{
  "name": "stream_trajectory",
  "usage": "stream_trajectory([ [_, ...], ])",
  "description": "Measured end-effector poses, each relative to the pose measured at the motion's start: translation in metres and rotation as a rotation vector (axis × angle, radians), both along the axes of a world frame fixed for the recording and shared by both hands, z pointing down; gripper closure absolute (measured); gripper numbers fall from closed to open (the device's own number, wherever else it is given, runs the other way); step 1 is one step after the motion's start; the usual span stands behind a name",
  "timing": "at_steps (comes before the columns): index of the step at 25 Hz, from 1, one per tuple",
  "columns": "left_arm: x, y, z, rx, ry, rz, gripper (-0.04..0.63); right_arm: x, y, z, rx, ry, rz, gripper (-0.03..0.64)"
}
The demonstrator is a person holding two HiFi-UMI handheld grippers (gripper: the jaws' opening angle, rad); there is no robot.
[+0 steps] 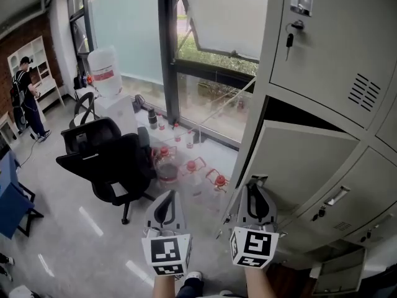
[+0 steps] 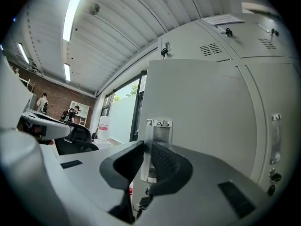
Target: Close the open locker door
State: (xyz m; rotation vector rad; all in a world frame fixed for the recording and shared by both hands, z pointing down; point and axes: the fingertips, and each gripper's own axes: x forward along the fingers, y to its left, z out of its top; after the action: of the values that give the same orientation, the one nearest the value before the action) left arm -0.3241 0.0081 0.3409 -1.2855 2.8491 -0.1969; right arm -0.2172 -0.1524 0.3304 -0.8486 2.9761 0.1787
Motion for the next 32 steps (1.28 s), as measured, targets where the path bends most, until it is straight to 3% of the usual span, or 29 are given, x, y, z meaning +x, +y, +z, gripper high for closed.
stream_trajectory([
  [16,-0.044,-0.051,-0.003,0.001,-0.009,0.211,0.598,-0.03,-0.038,-0.001,-0.022,0.006,0.168,0.558],
  [32,-0.063,-0.074,-0.007,0.011,0.011,0.19,0.597,-0.048,-0.072,-0.001,-0.049,0.036,0.191,0.568],
])
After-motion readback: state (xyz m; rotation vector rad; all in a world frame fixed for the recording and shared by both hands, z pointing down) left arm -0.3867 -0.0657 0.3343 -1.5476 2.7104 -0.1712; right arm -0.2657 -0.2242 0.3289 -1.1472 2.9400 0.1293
